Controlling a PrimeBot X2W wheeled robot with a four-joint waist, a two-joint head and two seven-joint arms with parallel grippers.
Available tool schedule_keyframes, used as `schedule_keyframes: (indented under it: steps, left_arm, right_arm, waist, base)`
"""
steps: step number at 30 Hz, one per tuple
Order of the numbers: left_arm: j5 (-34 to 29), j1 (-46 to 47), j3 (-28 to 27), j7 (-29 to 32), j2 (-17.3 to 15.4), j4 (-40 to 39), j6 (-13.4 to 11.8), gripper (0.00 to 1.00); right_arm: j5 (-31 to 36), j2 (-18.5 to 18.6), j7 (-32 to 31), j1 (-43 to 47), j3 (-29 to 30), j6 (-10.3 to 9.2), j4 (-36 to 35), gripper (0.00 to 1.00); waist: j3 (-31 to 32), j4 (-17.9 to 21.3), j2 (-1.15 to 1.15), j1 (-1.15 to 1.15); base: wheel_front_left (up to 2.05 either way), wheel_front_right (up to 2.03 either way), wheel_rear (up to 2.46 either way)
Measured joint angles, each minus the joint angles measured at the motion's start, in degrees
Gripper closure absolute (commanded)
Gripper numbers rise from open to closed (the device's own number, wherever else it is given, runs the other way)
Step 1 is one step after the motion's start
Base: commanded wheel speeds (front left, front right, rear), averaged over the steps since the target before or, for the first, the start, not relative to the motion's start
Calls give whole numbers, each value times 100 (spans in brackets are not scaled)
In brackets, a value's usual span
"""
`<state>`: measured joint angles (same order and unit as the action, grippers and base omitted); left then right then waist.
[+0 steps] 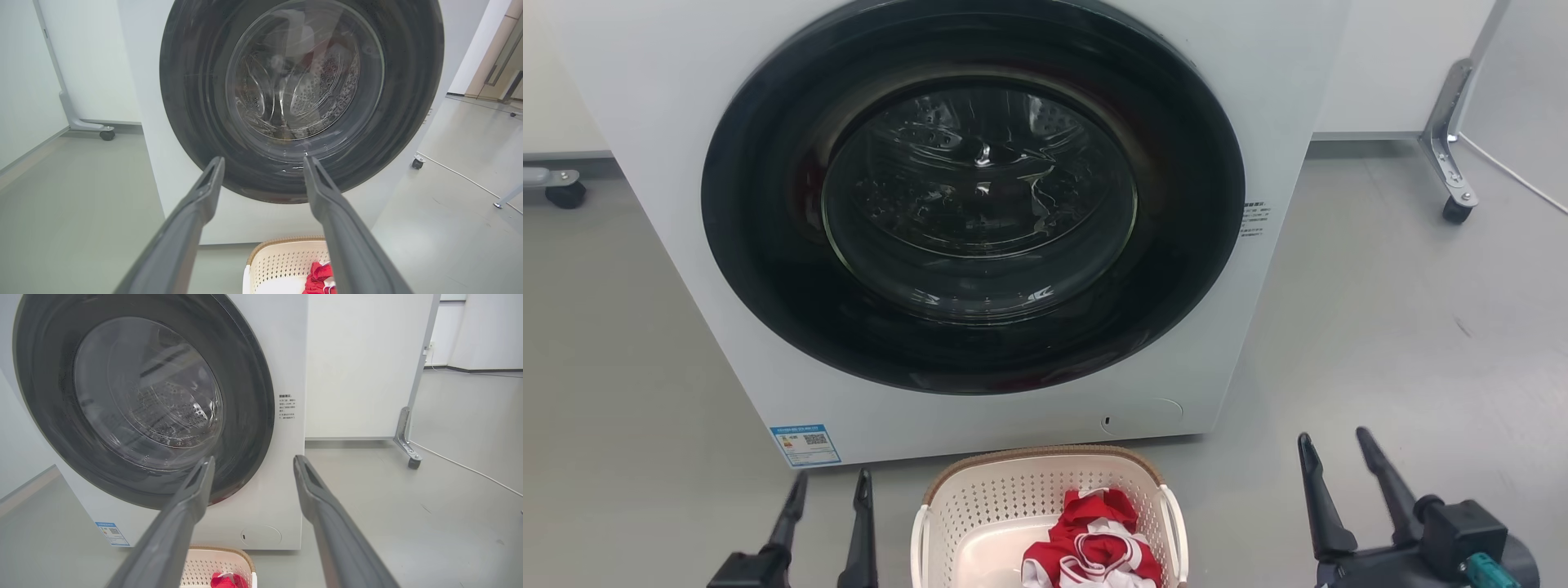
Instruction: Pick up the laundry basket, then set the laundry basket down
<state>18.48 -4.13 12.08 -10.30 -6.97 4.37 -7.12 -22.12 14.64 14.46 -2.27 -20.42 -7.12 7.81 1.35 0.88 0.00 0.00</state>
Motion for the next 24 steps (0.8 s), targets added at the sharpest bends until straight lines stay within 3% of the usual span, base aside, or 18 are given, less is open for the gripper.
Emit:
schedule_keyframes:
  steps: [8, 24]
  left_arm:
    - [73, -116, -30, 37, 31, 249, 42, 100]
    - [1363, -41, -326, 360, 102, 412, 267, 100]
  right_arm:
    - [-94, -130, -80, 188, 36, 23, 223, 100]
    - [-1274, -303, -439, 158, 513, 263, 337, 100]
  waist:
    - [-8, -2, 0, 0]
    - [-33, -17, 0, 0]
  base:
    - [0, 0, 0]
    - [0, 0, 0]
